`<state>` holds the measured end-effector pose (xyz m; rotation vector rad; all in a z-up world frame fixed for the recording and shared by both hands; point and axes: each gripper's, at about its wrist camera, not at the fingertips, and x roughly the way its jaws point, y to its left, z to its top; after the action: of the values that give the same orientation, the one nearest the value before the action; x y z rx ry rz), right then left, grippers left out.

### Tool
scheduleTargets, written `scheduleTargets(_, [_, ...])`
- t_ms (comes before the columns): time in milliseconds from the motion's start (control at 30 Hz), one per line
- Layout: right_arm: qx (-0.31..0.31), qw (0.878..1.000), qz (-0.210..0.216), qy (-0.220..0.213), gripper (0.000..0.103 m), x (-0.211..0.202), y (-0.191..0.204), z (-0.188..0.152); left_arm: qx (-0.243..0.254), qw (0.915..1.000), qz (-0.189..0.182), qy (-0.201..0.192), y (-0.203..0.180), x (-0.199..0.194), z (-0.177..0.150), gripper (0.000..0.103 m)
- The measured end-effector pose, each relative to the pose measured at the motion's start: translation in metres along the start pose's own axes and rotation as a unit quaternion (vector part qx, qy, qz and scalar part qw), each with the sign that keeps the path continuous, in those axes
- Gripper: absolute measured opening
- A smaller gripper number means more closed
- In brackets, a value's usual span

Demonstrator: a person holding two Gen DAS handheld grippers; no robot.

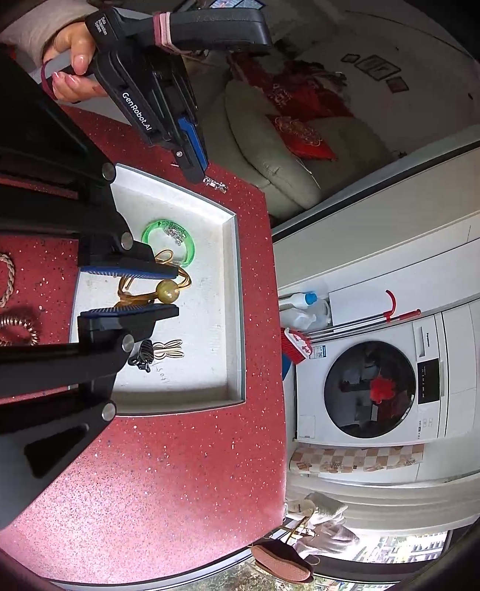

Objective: Organize jewelry
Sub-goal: 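Lift the spiked clip and yellow cord bracelet toward the tray with both tools, then open both tools to release the spiked clip and cord bracelet in the tray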

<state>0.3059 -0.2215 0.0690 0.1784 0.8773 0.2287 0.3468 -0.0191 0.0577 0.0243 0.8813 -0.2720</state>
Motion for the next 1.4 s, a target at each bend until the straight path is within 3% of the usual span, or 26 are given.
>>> scheduleTargets(300, [0.022,0.999,-0.012,0.041,0.014,0.067,-0.016,-0.01,0.002,0.9992,0.029,0.029,0.006,0.061,-0.029,0.035])
scheduleTargets(867, [0.027,0.996,-0.03,0.082,0.016,0.102,-0.03,-0.036,0.031,0.9964,0.069,0.037,-0.001,0.081,-0.047,0.035])
scheduleTargets(900, [0.028,0.996,-0.028,0.079,0.017,0.101,-0.03,-0.036,0.03,0.9962,0.072,0.037,-0.001,0.08,-0.048,0.035])
scheduleTargets(967, [0.032,0.996,-0.027,0.076,0.039,0.099,-0.031,-0.035,0.027,0.9961,0.076,0.037,-0.001,0.079,-0.048,0.035])
scheduleTargets(1033, [0.036,0.997,-0.018,0.067,0.048,0.092,-0.03,-0.033,0.024,0.996,0.079,0.035,0.0,0.078,-0.048,0.035])
scheduleTargets(1333, [0.041,0.999,0.009,0.023,0.058,0.053,-0.021,-0.028,0.021,0.9965,0.076,0.027,-0.002,0.07,-0.047,0.035])
scheduleTargets(1367, [0.04,0.999,0.01,0.021,0.058,0.05,-0.019,-0.029,0.022,0.9965,0.076,0.026,-0.002,0.07,-0.047,0.04])
scheduleTargets(1400, [0.04,0.999,0.01,0.019,0.059,0.047,-0.019,-0.03,0.022,0.9966,0.074,0.027,-0.003,0.07,-0.047,0.053])
